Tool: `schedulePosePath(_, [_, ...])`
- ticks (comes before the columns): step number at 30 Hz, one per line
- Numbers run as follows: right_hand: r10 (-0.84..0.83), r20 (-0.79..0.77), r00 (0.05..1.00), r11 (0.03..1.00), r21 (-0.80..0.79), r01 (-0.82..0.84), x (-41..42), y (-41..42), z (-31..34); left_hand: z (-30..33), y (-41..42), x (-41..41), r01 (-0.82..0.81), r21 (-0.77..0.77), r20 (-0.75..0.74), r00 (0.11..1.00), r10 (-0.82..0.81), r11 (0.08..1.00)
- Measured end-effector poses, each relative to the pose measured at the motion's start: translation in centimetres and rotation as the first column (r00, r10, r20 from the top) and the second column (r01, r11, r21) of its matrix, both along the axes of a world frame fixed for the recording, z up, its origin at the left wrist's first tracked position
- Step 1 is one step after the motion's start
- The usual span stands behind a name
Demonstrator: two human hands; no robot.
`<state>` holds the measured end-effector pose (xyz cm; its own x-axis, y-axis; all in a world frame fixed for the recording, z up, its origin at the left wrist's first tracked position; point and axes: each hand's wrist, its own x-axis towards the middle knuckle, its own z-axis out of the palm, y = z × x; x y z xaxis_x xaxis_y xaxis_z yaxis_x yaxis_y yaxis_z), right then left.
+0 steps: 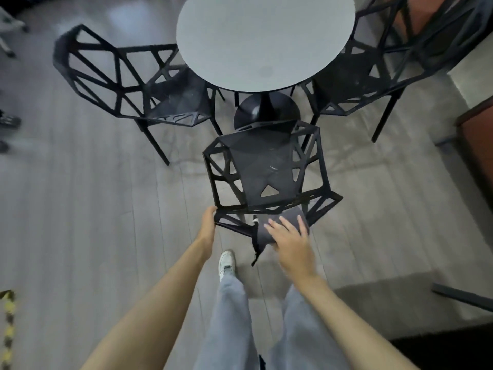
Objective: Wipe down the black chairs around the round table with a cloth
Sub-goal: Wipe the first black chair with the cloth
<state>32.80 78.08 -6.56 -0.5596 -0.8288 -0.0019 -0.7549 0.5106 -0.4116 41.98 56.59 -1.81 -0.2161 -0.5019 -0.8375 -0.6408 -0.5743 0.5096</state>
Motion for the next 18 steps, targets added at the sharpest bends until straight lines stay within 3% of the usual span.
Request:
schedulePosePath(4, [0.22, 0.06, 0.974, 0.975, -0.056, -0.217, -0.6, -2.0, 0.7, 0.9, 2.2, -1.7, -0.126, -0.037, 0.038, 0.991, 0.127, 0.991])
schedulePosePath(8, [0.367, 0.125, 0.922, 0.928, 0.018, -0.371, -8.5, 3.8, 0.4, 1.3, 4.7, -2.4, -0.094, -0.183, 0.043, 0.994, 0.104, 0.979])
schedulePosePath(10, [0.304, 0.167, 0.938, 0.948, 0.04, -0.315, -13.7, 7.1, 0.0, 1.0, 5.4, -2.6, -0.077, -0.223, 0.059, 0.994, 0.092, 0.972])
schedulePosePath(14, [-0.054, 0.273, 0.96, 0.986, 0.164, 0.009, -18.4, 8.4, -0.2, 0.0, 5.7, -2.6, -0.066, -0.254, 0.063, 0.994, 0.085, 0.965])
schedulePosePath(16, [-0.055, 0.269, 0.962, 0.984, 0.181, 0.006, -16.8, 7.4, 0.0, -0.1, 5.6, -2.4, -0.064, -0.25, 0.048, 0.996, 0.078, 0.966])
schedulePosePath(18, [0.044, 0.248, 0.968, 0.987, 0.141, -0.081, -13.5, 6.3, 0.7, 0.0, 5.7, -2.5, -0.065, -0.252, 0.016, 0.997, 0.071, 0.966])
